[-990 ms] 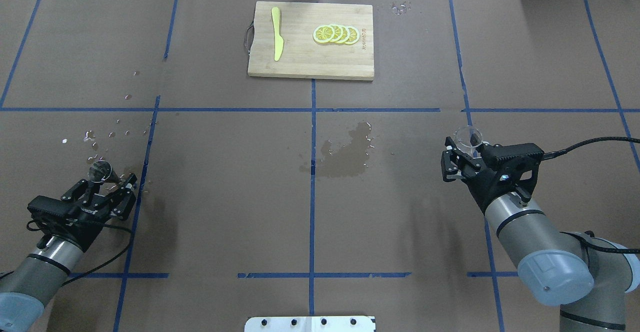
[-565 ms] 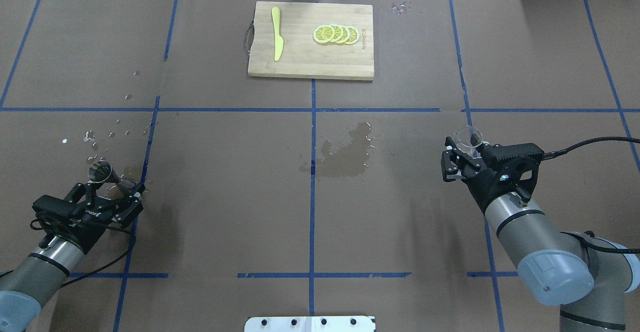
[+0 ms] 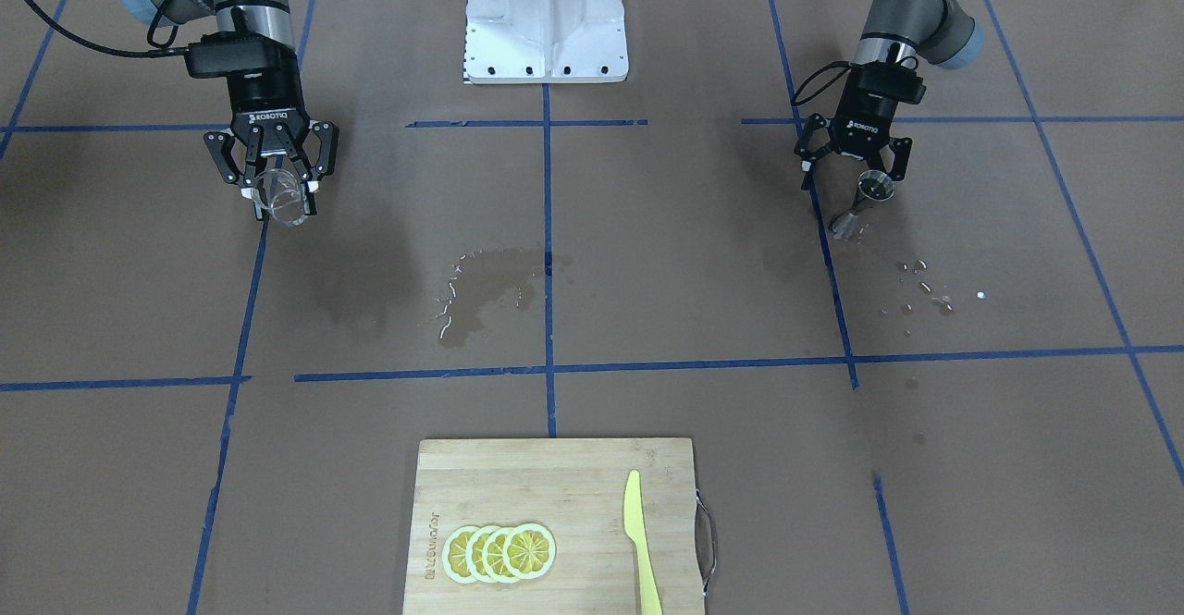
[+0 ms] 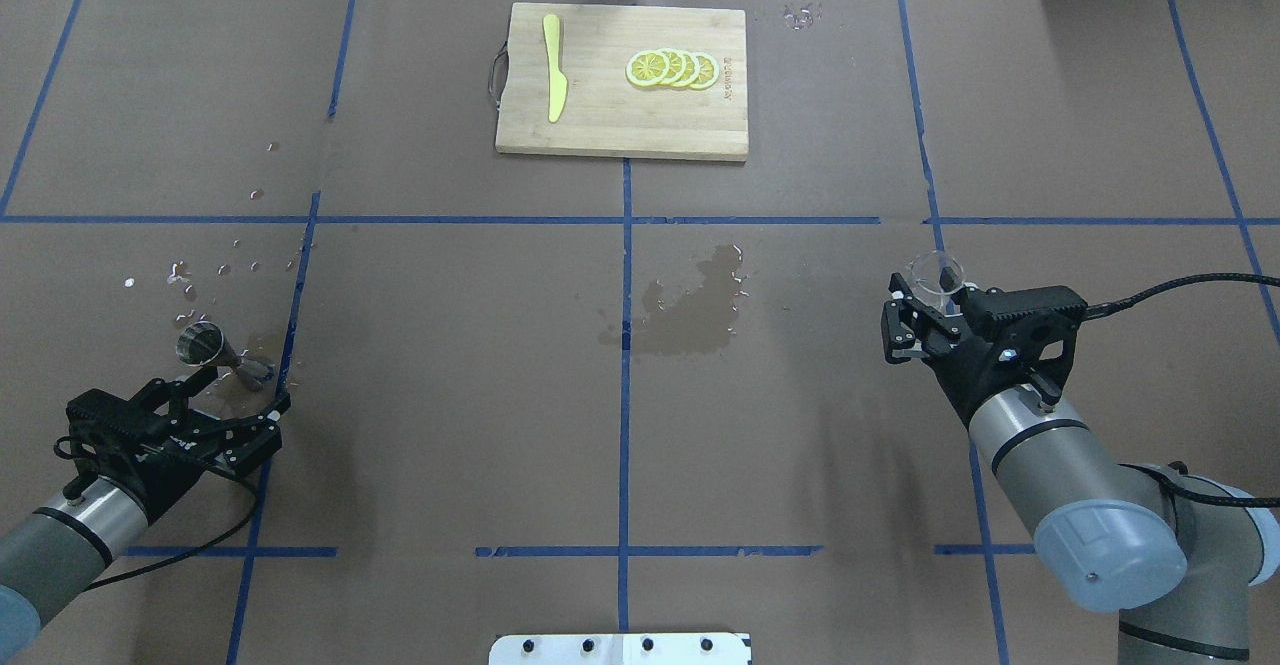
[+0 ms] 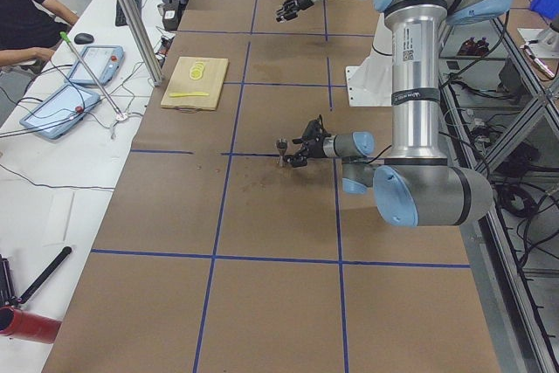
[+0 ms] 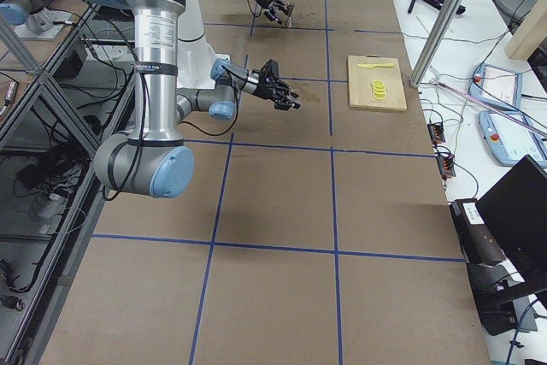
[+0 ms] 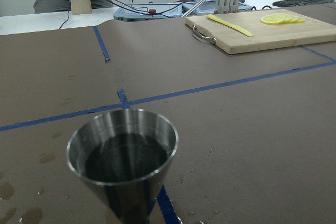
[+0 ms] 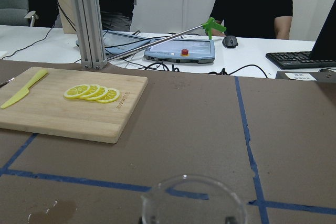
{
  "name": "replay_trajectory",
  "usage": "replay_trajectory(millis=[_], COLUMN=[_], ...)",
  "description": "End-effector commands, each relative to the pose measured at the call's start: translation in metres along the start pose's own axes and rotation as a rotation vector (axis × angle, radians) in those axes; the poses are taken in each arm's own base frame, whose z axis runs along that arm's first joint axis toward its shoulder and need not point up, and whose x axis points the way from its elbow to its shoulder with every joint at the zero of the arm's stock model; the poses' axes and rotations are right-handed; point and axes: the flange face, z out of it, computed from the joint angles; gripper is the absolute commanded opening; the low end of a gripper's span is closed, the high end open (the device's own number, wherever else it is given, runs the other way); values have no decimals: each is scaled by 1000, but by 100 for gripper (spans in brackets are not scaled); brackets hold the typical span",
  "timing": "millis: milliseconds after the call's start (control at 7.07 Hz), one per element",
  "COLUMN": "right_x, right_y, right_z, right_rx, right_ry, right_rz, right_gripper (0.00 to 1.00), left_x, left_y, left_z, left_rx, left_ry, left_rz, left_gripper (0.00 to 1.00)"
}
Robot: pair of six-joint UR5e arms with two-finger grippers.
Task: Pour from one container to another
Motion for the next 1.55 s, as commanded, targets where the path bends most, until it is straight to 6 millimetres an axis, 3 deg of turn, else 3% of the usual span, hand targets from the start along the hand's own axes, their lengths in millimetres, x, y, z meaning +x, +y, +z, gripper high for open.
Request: replay_trajectory(millis=[0,283,424,848,1272,1414], right_x=[0,1,2,4,8,17], right_y=[1,1,1,3,6,16], right_z=[0,1,2,3,7,13], right_rx=[-1,-1,11,14,54,54], right_ry=[-1,2,10,14,32,45], right_rz=[0,-2,-4,37,108,101], right_gripper=[2,2,2,2,1,2], left_x=[-17,-32,-47,-133,-225,-253], left_y=[9,13,3,-32,-78,-98], left_z=[-7,-22,-38,-43,-47,-36], left_rx=[-75,-199,-266,-341,-444,-504], left_ry=[-9,13,54,6,34,81], left_rz=[48,92,160,289,132,119], left_gripper=[99,99,99,100,100,100])
